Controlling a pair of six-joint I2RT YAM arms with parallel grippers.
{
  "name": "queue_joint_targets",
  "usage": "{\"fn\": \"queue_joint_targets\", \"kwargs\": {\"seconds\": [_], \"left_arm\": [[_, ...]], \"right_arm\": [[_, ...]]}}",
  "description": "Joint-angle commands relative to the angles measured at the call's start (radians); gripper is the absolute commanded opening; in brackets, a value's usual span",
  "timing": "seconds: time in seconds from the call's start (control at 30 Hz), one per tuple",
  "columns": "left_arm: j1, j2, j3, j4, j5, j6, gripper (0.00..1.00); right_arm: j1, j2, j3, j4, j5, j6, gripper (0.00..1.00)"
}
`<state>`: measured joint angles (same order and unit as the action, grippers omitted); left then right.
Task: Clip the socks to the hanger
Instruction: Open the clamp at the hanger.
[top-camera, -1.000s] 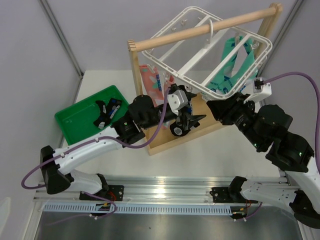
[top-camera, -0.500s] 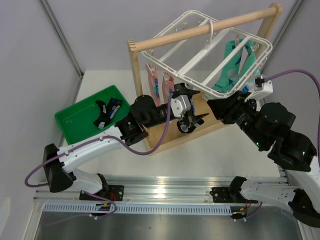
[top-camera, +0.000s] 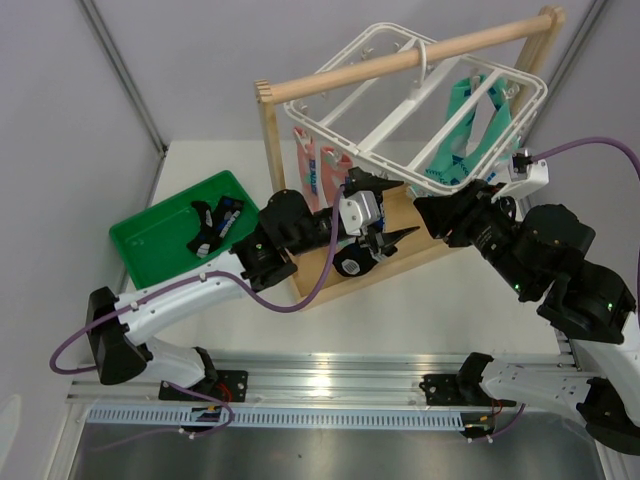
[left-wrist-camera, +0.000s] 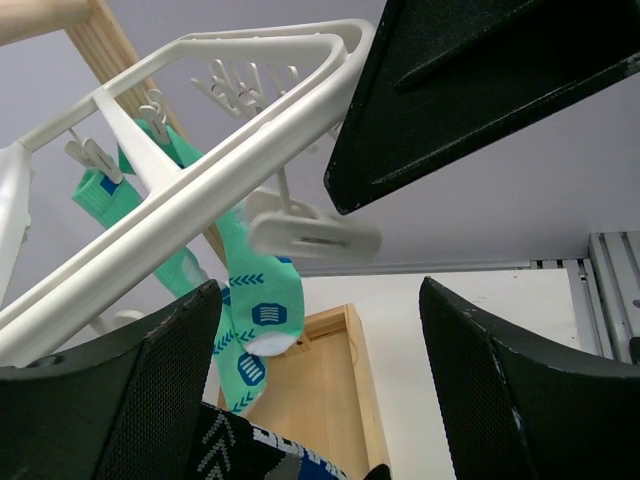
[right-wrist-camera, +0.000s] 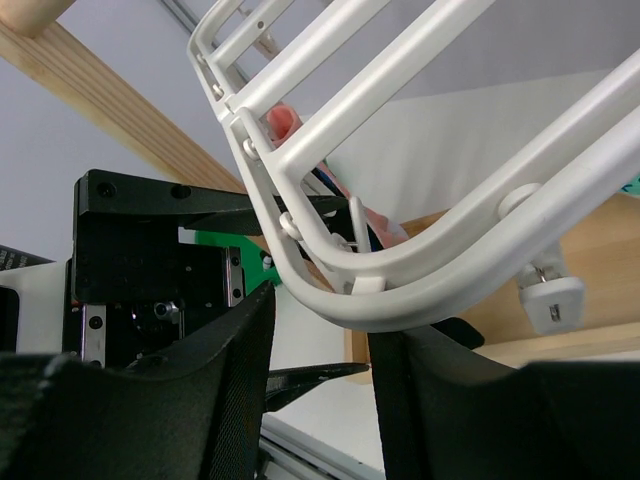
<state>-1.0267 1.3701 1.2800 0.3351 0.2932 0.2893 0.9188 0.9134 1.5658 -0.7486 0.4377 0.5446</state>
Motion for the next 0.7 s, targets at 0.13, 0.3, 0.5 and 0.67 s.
{"fn": "queue_joint_targets", "kwargs": {"seconds": [0.13,0.3,0.5,0.67], "left_arm": [[-0.003,0.015,0.047,0.058,0.053,-0.022,0.82],[-0.004,0.024,0.050,0.077,0.054,-0.062,0.79],[-0.004,0.037,0.039,0.108,0.008,-0.131,0.77],[-0.006,0.040,0.033,0.119,-0.003,-0.154,0.75]], "right_arm": [[-0.006,0.012,0.037,0.061,0.021,-0.020,0.49],[-0.005,0.015,0.039,0.064,0.024,-0.023,0.49],[-0.005,0.027,0.039,0.075,0.006,-0.025,0.50],[-0.005,0.039,0.042,0.081,-0.011,-0.026,0.50]]}}
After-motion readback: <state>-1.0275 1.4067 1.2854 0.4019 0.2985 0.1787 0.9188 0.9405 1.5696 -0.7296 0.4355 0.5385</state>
